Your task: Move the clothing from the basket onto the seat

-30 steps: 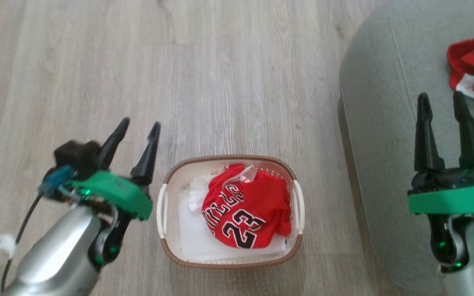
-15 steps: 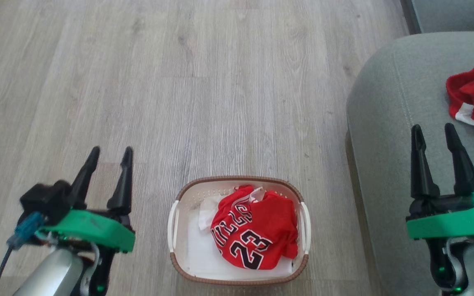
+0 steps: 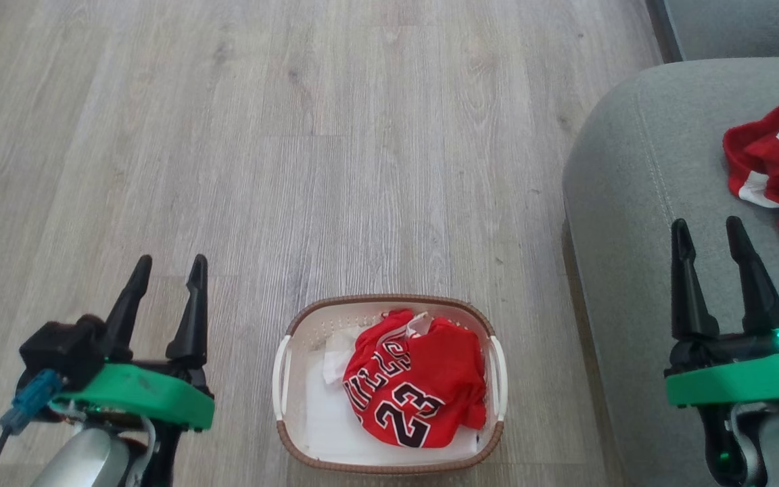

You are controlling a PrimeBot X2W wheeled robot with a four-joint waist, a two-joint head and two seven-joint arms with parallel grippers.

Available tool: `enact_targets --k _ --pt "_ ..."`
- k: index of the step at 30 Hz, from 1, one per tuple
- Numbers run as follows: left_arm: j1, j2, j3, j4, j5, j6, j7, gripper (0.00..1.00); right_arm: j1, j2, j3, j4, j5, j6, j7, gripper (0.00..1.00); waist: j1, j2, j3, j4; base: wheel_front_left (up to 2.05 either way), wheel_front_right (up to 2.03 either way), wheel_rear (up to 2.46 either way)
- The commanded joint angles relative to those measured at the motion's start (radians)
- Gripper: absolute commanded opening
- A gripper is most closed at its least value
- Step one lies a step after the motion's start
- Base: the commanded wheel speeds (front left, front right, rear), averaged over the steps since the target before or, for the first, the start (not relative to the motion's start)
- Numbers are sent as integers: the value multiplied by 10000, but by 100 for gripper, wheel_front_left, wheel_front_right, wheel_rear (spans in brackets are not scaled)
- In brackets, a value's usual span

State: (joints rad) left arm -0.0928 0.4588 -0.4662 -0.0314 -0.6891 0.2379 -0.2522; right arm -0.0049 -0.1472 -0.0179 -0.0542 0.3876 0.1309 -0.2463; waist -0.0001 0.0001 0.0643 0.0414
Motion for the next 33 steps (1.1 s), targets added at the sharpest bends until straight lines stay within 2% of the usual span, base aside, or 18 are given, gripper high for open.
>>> enact_targets --k 1,20,26,33 --pt "-251 225 597 -359 94 2 -95 100 -132 -38 213 -383 -58 -2 14 100 1 -1 -2 -14 0 0 0" --pt "-292 37 566 -233 93 -148 -63 100 -294 -3 295 -503 -83 -2 110 100 1 -1 147 -290 0 0 0" --pt "-694 -48 331 -148 58 -375 166 100 -840 17 376 -636 -84 -2 116 100 1 -1 814 -616 0 0 0" --pt "-1575 -294 -79 500 68 -881 417 100 -1710 116 469 -805 -161 -2 55 100 1 -1 1836 -966 0 0 0"
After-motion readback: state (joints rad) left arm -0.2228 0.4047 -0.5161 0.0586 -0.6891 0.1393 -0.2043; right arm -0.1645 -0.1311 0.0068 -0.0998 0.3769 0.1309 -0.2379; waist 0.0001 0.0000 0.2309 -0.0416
